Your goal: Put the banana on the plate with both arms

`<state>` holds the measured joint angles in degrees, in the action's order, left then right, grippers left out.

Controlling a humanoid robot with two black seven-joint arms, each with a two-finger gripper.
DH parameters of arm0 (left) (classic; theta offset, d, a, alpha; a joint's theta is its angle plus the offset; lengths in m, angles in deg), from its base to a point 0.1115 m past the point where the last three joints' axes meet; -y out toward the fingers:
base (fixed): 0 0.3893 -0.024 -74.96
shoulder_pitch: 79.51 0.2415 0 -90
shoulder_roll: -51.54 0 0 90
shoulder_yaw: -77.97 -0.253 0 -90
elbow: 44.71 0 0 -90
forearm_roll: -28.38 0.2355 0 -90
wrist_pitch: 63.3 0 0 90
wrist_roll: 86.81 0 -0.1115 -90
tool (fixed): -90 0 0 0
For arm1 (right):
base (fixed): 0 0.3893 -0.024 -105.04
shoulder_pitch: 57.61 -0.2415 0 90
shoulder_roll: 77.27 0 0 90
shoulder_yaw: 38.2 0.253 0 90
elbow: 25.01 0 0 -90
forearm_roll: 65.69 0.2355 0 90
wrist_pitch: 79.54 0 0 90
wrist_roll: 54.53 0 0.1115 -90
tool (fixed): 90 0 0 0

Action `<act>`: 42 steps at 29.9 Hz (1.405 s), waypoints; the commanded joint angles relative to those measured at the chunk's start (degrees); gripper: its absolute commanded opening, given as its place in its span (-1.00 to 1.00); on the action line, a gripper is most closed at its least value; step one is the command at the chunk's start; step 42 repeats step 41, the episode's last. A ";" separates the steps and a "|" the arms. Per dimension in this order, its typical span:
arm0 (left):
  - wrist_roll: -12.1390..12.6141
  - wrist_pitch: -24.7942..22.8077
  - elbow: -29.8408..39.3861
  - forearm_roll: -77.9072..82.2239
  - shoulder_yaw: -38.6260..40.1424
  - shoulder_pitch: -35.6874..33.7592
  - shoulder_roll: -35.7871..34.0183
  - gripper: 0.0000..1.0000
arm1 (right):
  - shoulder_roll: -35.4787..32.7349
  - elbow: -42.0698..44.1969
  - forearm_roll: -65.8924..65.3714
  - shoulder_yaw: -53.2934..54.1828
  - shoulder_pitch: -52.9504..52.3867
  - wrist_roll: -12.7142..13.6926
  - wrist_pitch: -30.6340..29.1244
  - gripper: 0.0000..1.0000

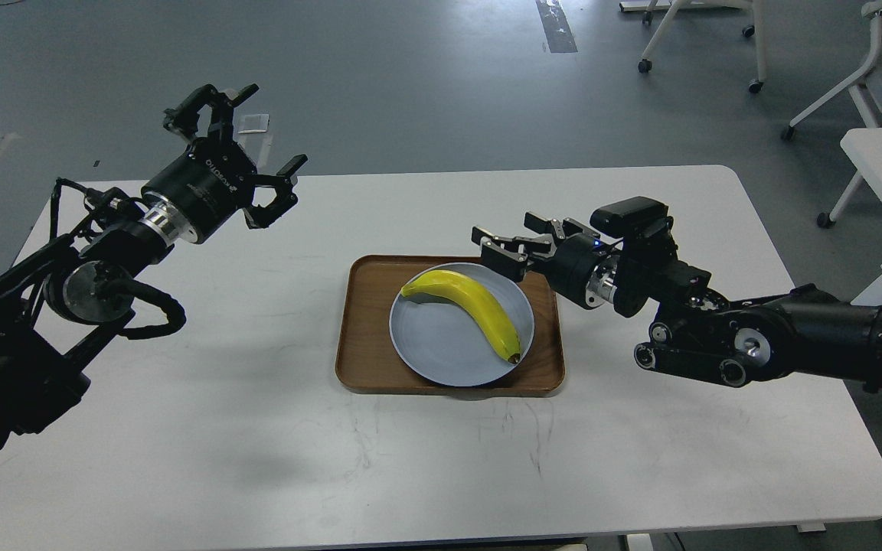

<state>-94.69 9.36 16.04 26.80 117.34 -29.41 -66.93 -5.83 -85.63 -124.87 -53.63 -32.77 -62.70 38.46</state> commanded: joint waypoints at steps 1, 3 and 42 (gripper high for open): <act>-0.12 -0.24 -0.02 -0.09 0.44 0.00 -0.09 0.95 | 0.20 -0.20 10.71 6.89 -1.73 -0.18 -0.22 0.98; -0.12 -0.24 -0.02 -0.18 0.53 0.09 -0.01 0.96 | 0.37 -0.11 14.95 9.79 -1.64 -0.36 -1.71 0.98; -0.39 -2.87 -1.08 -0.97 3.43 6.24 2.01 0.96 | 1.69 6.75 57.77 46.63 12.42 2.81 -30.63 1.00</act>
